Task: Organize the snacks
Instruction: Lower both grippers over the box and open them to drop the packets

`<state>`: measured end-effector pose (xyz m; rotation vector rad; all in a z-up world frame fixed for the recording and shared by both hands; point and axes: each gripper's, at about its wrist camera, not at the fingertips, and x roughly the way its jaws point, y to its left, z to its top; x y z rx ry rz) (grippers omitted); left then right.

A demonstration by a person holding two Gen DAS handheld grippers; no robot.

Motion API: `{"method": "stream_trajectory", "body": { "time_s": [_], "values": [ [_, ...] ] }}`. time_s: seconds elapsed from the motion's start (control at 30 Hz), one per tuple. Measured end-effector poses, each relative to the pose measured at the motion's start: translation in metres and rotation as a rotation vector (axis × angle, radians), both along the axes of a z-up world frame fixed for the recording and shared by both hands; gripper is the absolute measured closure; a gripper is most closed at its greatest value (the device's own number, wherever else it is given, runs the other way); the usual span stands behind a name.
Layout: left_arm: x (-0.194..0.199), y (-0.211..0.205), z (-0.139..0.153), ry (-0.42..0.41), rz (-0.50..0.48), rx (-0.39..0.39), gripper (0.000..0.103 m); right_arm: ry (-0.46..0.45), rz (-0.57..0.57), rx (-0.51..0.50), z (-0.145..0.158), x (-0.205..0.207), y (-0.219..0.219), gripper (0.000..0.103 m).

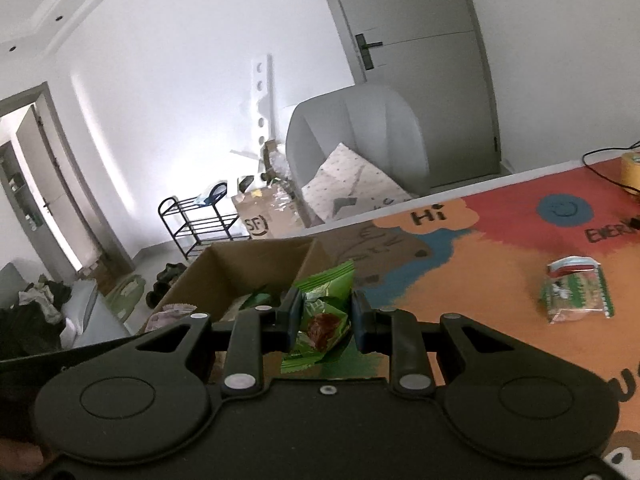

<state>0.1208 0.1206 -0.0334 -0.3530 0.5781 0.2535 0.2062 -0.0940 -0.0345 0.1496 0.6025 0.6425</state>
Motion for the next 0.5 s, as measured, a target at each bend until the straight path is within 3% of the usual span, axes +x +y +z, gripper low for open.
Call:
{"method": "stream_trajectory", "body": {
  "time_s": [0.5],
  "values": [
    [-0.008, 0.017, 0.003, -0.004, 0.022, -0.010, 0.068, 0.002, 0.081, 0.010, 0.008, -0.009, 0.037, 0.078]
  ]
}}
